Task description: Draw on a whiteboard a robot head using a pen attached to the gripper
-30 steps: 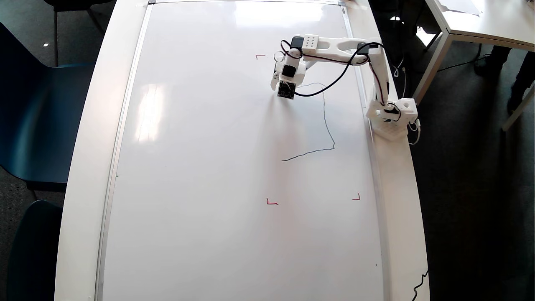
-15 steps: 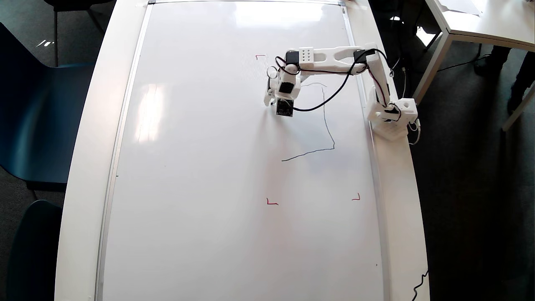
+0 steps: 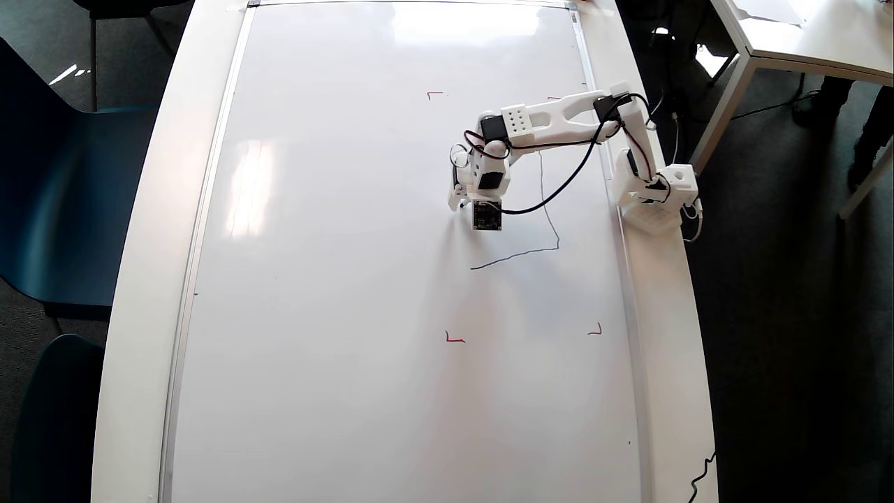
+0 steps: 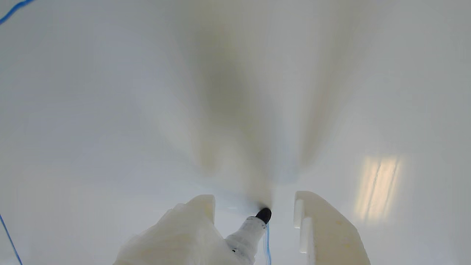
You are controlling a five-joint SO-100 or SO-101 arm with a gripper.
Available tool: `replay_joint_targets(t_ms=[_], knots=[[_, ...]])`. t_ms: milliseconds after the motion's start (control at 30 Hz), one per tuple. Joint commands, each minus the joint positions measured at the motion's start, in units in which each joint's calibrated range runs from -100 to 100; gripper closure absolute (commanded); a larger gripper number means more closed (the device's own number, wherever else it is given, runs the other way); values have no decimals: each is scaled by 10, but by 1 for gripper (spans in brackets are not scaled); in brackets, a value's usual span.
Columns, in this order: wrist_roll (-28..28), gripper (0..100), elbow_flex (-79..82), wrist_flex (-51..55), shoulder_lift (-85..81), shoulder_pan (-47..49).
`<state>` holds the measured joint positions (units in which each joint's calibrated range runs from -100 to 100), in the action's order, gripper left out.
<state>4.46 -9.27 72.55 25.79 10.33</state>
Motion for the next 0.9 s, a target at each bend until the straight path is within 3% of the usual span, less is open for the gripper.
replay_joint_targets(t_ms=[0,867], knots=[[13,85,3,6,-16,41],[41,85,-21,-20,-16,176]])
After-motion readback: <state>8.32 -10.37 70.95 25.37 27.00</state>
